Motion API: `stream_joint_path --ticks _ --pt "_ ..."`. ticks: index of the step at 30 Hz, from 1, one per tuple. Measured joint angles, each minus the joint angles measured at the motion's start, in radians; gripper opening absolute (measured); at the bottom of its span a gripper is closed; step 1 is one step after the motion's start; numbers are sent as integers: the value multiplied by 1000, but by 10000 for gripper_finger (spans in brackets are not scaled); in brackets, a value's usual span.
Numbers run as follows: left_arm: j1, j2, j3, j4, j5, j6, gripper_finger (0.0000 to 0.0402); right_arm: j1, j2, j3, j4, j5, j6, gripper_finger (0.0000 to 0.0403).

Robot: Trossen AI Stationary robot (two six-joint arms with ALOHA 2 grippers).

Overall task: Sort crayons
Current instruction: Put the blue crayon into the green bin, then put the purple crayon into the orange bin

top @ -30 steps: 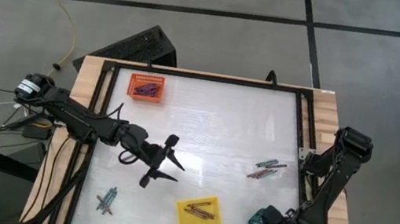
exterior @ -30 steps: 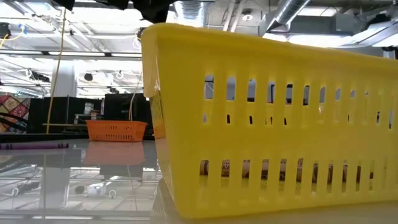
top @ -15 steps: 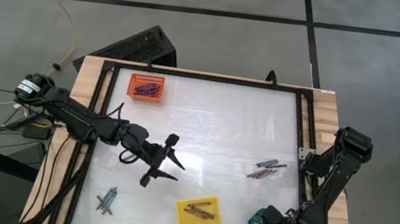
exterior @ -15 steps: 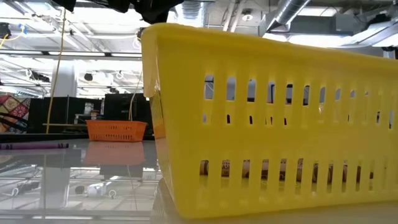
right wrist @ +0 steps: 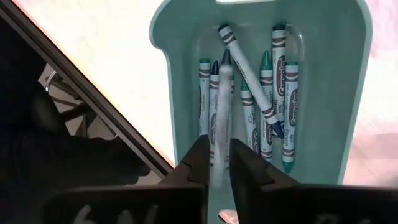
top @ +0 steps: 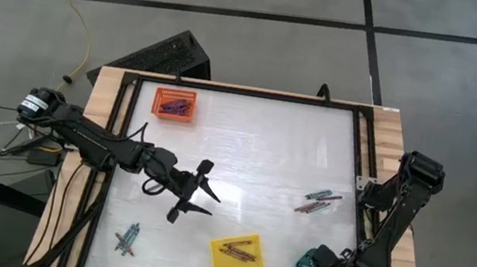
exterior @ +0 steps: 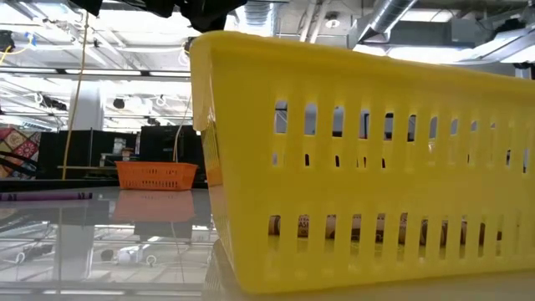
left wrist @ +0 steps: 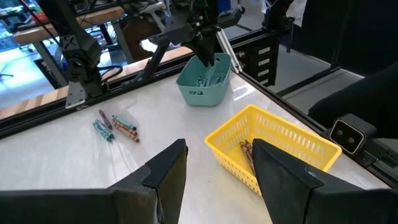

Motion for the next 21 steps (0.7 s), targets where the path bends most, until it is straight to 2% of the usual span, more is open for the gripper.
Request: stream_joint_path --ticks 17,21 --pt "0 0 0 -1 -1 0 171 0 0 0 -21 5 1 65" --pt "0 0 0 -37 -32 -17 171 0 0 0 -26 6 1 65"
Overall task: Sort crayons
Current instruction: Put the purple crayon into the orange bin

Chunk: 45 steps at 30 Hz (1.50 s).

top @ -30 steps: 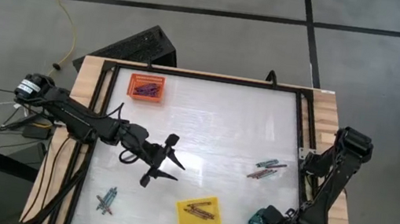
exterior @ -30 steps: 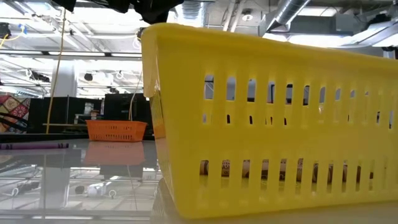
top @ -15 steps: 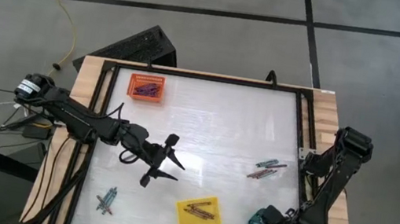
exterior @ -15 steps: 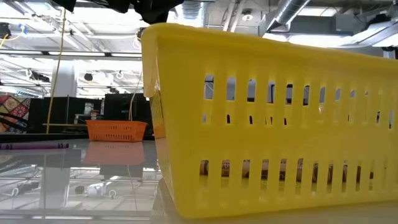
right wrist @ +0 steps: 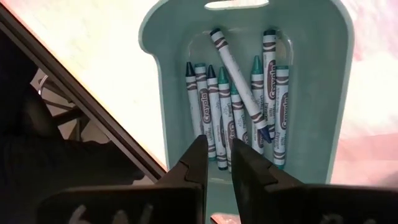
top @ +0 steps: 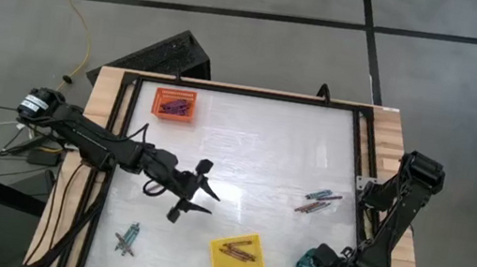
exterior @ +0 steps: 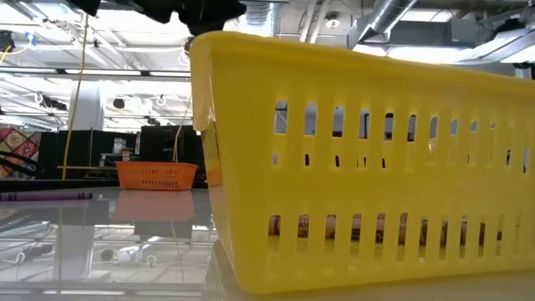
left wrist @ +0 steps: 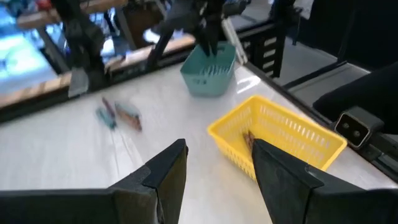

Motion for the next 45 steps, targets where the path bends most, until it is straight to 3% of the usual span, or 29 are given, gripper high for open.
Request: stream_joint_path --ticks 7,14,25,31,45 --pt "-9 -2 0 -105 15 -117 171 -34 -1 30 -3 60 -108 65" --pt "-23 -2 4 -283 -14 -238 171 -94 -1 89 -4 239 -444 65" --pt "-45 -3 125 -913 -205 -454 171 -252 -2 100 2 364 -931 64" --pt "-87 -4 94 -1166 -228 -613 171 -335 -2 100 24 394 -1097 64" --pt "-202 -173 -118 -1141 -295 -1026 171 -434 -2 100 72 391 -1287 64"
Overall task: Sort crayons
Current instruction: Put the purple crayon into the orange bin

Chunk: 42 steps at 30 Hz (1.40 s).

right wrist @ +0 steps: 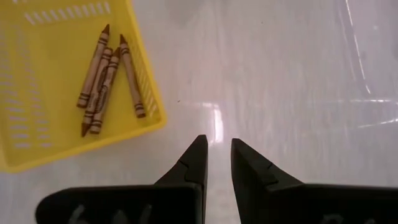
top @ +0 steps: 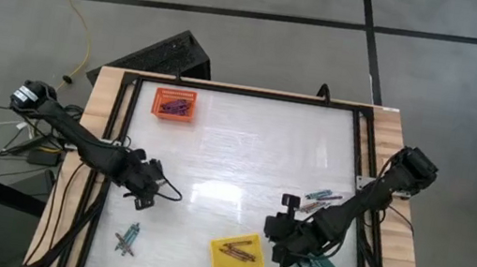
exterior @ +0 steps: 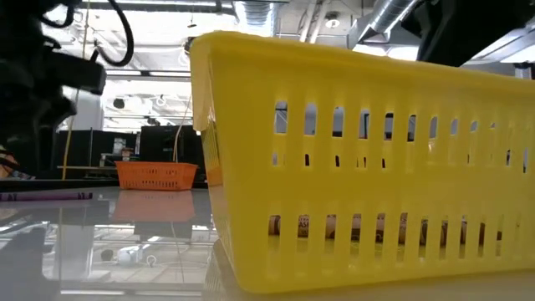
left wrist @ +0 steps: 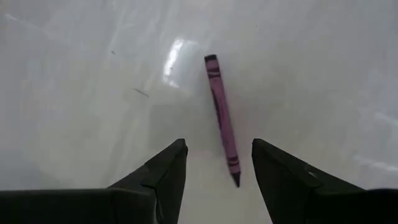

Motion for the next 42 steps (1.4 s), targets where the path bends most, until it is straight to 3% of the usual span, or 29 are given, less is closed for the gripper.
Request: stream_joint_path --ticks 7,18,22,30,42 --pt "-3 -16 -94 150 14 -41 171 -23 0 0 0 -1 -10 64" --pt "-1 94 -97 177 -9 -30 165 -33 0 0 2 -2 -10 64" --pt "-1 132 -95 177 -3 -29 129 -33 0 0 8 -2 -9 64" --pt "-1 134 -96 206 0 3 13 -33 0 0 12 -2 -6 64" --pt "-1 118 -72 209 -23 66 2 -33 0 0 16 -2 -5 64"
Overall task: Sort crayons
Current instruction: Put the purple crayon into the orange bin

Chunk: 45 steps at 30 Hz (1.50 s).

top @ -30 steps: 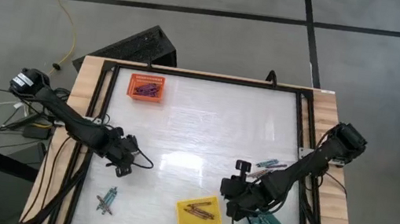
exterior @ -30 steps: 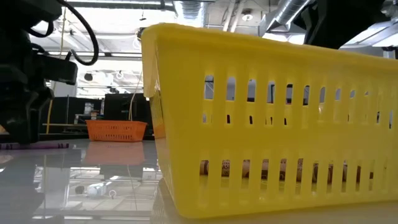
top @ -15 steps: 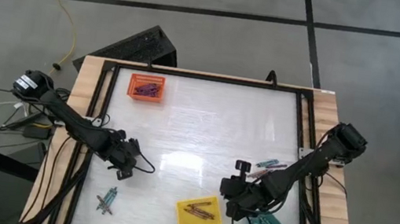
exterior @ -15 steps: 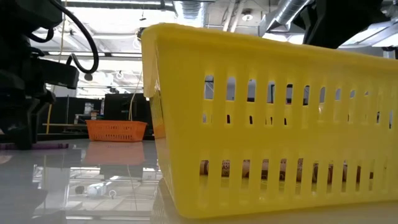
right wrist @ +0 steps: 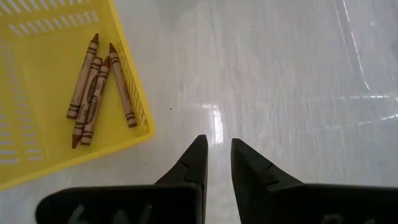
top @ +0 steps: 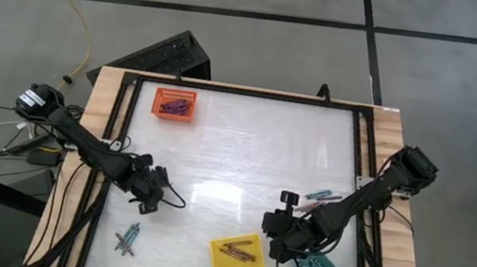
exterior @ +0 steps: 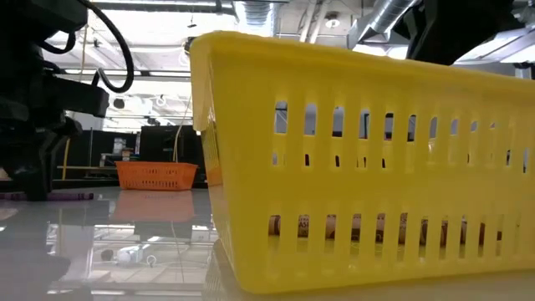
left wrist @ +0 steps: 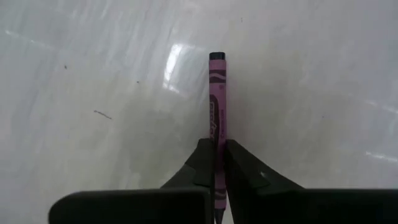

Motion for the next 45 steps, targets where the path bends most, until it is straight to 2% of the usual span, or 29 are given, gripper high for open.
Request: stream_joint_path --ticks 10,23,32,45 --pt "71 -77 56 -5 -169 141 1 0 0 0 2 0 0 64" --pt "351 -177 114 41 -279 478 0 0 0 0 18 0 0 64" --pt "584 -247 119 78 -269 649 0 0 0 0 19 0 -1 64" --pt "879 -251 119 143 -121 797 0 0 0 0 24 1 -1 64"
